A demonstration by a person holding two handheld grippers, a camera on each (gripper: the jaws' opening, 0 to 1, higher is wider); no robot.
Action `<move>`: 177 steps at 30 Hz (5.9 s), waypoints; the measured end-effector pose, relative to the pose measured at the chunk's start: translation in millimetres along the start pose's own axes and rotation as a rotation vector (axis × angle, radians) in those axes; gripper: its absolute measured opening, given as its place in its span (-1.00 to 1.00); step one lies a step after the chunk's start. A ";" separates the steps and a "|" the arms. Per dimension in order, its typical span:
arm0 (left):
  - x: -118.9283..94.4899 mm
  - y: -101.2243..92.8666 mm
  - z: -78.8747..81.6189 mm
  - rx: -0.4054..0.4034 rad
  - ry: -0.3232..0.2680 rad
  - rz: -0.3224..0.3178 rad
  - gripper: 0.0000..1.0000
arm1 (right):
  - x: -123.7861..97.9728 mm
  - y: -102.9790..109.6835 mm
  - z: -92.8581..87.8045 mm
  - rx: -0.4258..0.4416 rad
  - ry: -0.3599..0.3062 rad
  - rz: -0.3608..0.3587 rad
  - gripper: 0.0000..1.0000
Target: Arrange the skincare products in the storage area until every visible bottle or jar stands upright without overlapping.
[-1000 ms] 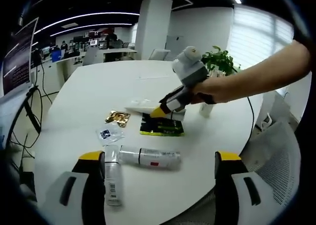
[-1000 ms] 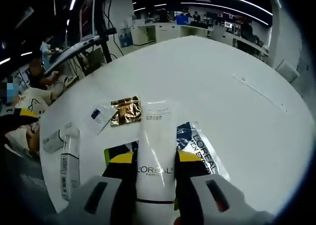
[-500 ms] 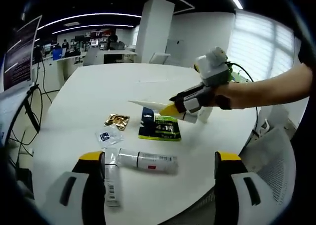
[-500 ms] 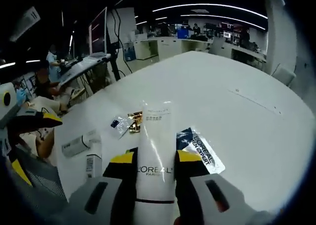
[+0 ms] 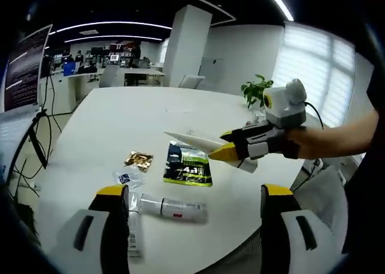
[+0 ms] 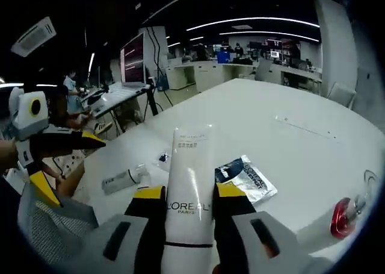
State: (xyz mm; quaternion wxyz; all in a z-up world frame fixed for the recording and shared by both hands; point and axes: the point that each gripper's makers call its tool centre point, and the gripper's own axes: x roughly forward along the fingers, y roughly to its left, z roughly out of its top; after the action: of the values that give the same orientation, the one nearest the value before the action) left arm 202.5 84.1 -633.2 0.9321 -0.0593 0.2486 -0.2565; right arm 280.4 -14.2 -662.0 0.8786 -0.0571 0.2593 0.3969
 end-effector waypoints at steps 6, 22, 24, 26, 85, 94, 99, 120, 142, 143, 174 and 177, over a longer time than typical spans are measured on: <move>-1.6 -15.7 11.9 -0.060 -0.030 -0.042 0.61 | -18.4 15.2 3.3 -0.015 -0.039 0.009 -0.41; 11.2 -38.4 30.3 -0.358 -0.117 -0.137 0.47 | -70.5 49.3 17.3 0.025 -0.151 0.010 -0.42; 14.5 -43.9 33.5 -0.392 -0.122 -0.157 0.46 | -76.9 52.3 19.2 0.028 -0.166 0.008 -0.42; 17.2 -50.8 37.4 -0.433 -0.131 -0.184 0.43 | -81.3 54.9 20.8 0.028 -0.176 0.010 -0.42; 22.9 -144.8 106.7 -0.357 -0.062 -0.697 -0.88 | -138.5 52.6 47.3 -0.002 -0.344 0.258 -0.41; -0.4 -178.4 116.8 -0.201 -0.068 -0.881 -0.88 | -151.1 71.2 51.6 0.037 -0.324 0.464 -0.41; -4.6 -186.5 116.0 -0.112 -0.043 -0.910 -0.88 | -152.3 79.5 52.7 -0.007 -0.313 0.472 -0.50; 2.3 -187.7 101.1 0.410 0.096 -0.793 -0.68 | -147.5 72.4 51.5 -0.110 -0.292 0.403 -0.67; 25.0 -186.8 67.8 0.627 0.239 -0.749 -0.74 | -129.3 58.4 23.3 -0.214 -0.193 0.370 -0.58; 26.4 -187.9 68.3 0.629 0.239 -0.747 -0.74 | -128.8 56.0 22.2 -0.212 -0.192 0.362 -0.57; 97.2 -165.7 19.7 0.675 0.355 -0.672 -0.74 | -137.8 3.6 -26.5 -0.065 -0.136 0.108 0.15; 105.4 -162.0 14.6 0.678 0.358 -0.660 -0.74 | -138.5 -0.6 -31.0 -0.053 -0.129 0.084 0.21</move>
State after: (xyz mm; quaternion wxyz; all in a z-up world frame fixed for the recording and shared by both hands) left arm 215.5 -109.2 -627.6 0.7112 0.2160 0.2752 -0.6098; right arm 192.0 -116.6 -619.3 0.8742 -0.0437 0.1940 0.4430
